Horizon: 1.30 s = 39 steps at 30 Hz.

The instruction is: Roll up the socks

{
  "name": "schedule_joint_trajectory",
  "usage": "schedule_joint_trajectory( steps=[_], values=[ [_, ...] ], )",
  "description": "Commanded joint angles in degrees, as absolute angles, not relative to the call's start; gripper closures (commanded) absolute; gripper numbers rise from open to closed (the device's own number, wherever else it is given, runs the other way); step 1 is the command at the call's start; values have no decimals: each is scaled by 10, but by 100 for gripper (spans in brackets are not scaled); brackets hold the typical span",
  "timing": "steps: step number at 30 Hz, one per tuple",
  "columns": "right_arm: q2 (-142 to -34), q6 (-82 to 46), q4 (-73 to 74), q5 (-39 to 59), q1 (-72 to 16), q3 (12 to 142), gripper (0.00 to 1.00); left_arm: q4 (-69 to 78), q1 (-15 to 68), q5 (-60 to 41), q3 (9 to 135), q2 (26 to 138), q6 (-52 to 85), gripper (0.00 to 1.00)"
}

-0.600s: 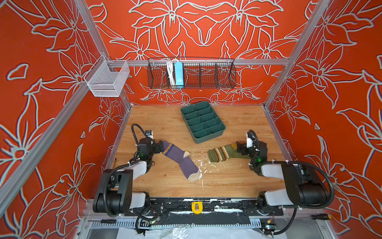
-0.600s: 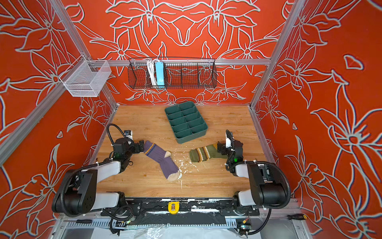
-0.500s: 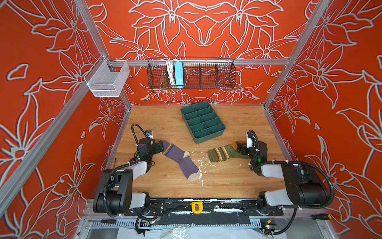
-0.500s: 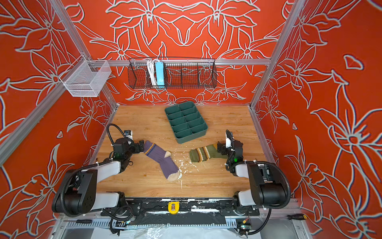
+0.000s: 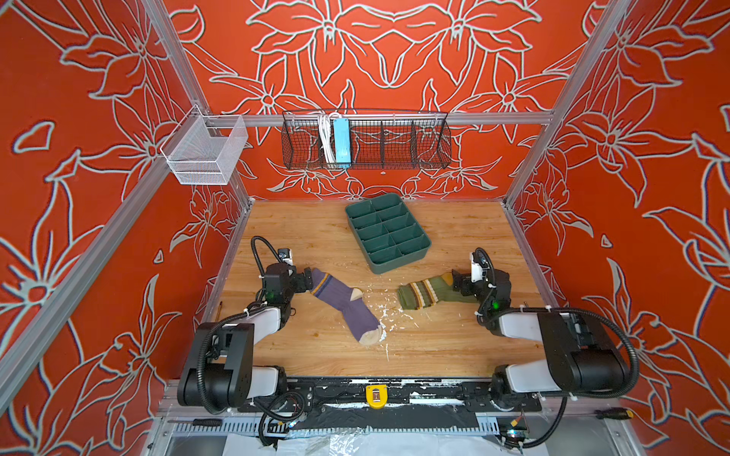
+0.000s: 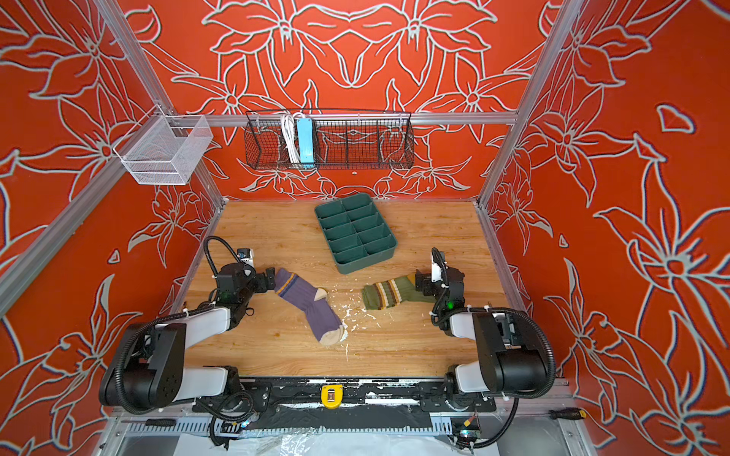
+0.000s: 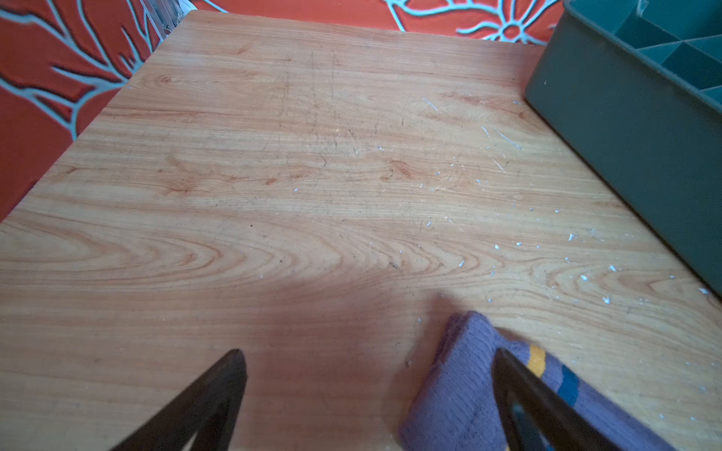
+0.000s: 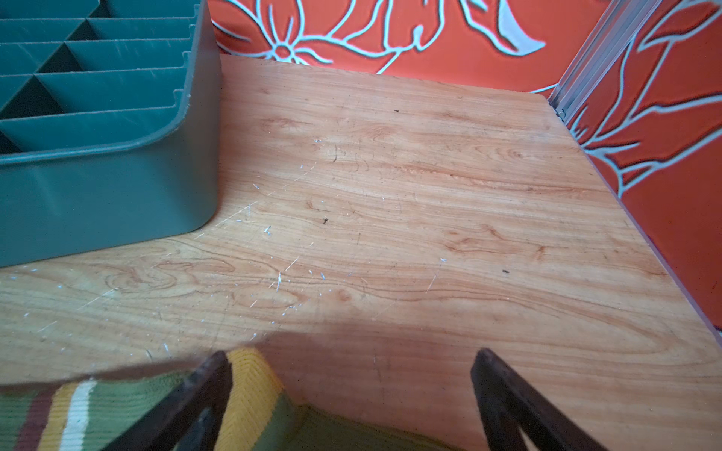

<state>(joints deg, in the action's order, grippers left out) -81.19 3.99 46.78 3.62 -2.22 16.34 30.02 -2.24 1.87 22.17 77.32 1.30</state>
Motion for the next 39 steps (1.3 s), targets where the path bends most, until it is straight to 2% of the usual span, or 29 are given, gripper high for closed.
schedule_joint_trajectory(
  steps=[1, 3, 7, 9, 11, 12, 14, 15, 17, 21, 25, 29, 36, 39],
  values=[
    [-801, 30, 476, 17, -19, 171, 2, 304, -21, 23, 224, 771, 16, 3],
    [-770, 20, 448, -2, -19, 178, 2, 266, -21, 25, 241, 748, 17, 3],
    [-680, -7, 230, -12, -19, 250, 2, 177, -21, 18, 271, 683, 14, 3],
    [-644, -109, 124, -67, -19, 293, 2, 148, -21, 2, 281, 640, 15, 3],
    [-607, -263, 18, -158, -18, 331, 2, 142, -20, -2, 291, 600, 47, 3],
    [-589, -302, -1, -159, -17, 338, 2, 138, -21, 8, 296, 588, 81, 3],
    [-551, -306, 40, -90, -15, 327, 2, 123, -21, 85, 308, 577, 250, 3],
    [-538, -312, 51, -73, -14, 324, 2, 104, -25, 87, 320, 575, 301, 3],
    [-530, -324, 32, -54, -15, 339, 2, 107, -49, -49, 346, 581, 271, 3],
    [-576, -344, -78, -36, -15, 409, 2, 60, -16, -102, 405, 602, 258, 3],
    [-643, -389, -177, -16, -15, 461, 2, -44, 124, -59, 487, 628, 137, 3],
    [-700, -404, -155, 42, -16, 464, 2, -108, 216, -61, 546, 693, 111, 3],
    [-920, -319, -215, 160, -32, 651, 2, -111, 256, -41, 584, 775, 230, 3],
    [-1009, -277, -263, 160, -55, 749, 5, -124, 256, -25, 603, 787, 240, 3]
  ],
)
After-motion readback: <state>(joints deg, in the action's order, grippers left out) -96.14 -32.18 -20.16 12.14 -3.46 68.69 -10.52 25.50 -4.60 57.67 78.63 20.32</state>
